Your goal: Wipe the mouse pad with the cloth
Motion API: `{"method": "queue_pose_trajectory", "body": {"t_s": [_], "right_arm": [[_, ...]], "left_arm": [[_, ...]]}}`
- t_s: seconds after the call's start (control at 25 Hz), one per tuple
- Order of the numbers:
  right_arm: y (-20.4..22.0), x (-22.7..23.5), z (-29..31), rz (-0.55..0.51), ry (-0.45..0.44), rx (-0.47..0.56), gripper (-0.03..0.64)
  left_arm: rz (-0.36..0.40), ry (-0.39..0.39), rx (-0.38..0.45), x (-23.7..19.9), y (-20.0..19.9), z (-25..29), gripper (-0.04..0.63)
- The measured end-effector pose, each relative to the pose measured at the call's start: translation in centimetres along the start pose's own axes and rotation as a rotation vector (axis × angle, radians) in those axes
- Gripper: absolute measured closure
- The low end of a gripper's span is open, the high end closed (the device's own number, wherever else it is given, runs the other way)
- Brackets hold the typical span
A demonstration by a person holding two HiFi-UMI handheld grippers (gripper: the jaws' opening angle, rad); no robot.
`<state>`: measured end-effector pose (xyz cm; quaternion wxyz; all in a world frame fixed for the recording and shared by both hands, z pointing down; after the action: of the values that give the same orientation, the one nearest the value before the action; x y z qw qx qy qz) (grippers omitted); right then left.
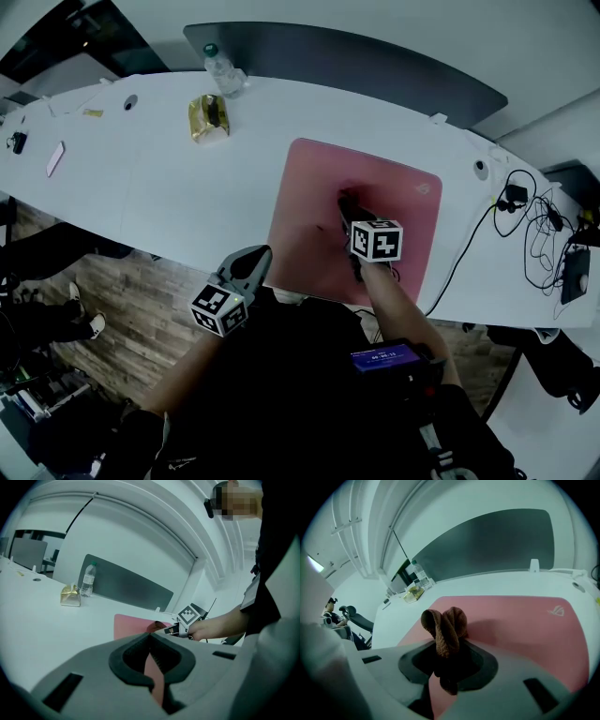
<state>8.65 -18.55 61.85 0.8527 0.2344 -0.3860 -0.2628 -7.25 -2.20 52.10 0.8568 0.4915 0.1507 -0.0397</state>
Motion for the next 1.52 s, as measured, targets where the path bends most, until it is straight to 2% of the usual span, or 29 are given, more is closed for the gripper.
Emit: {"method": "queue_pose_trajectory", "body": {"t_s": [0.12,0.28,0.72,1.04,1.24,1.36,1.52], "right_arm": [[-0.5,-1.4,1.7,-0.013,-0.033,-0.019,0.502],[-1.1,-3.5,4.1,-0.080,-0.053,-0.057,0.502],[-2.6,-8.6,10.2,-0.088,-0.129,-0.087,0.502],[-3.0,-11.3,13.0,-0.126,-0.178,-0.118,0.501],[-2.7,-13.3,15.0,-0.159,-0.237,-0.150,0.501],[-2.5,-14.6,15.9,-0.151,-0.283,-0.169,0.500],[-3.6,-15.1,16.6,-0.110,-0.342,-0.135,0.500]], "left_arm": [[-0.016,-0.021,0.005,-0.9,-0.1,-0.5,0.586],[-0.033,-0.043,0.002,-2.3,0.1,-1.3,0.586],[-0.052,-0.077,0.003,-5.3,0.0,-2.8,0.586],[-0.063,-0.105,0.005,-7.1,0.0,-3.8,0.586],[-0.068,-0.117,0.004,-7.9,-0.3,-4.0,0.586],[-0.067,-0.124,0.008,-8.3,-0.7,-4.1,0.586],[-0.070,-0.128,0.007,-8.8,-1.0,-4.1,0.586]]}}
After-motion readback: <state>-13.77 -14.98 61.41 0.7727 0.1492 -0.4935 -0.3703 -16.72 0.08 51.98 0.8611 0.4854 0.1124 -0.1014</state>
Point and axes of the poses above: the fingertips, and each gripper's own axes: z forward along the fingers, x to its right, y out of its underside, the point moved 3 cm from there along -z, backward along the fingers, and after that the axes turned 14 degrees about -y, right-handed, at the moved point
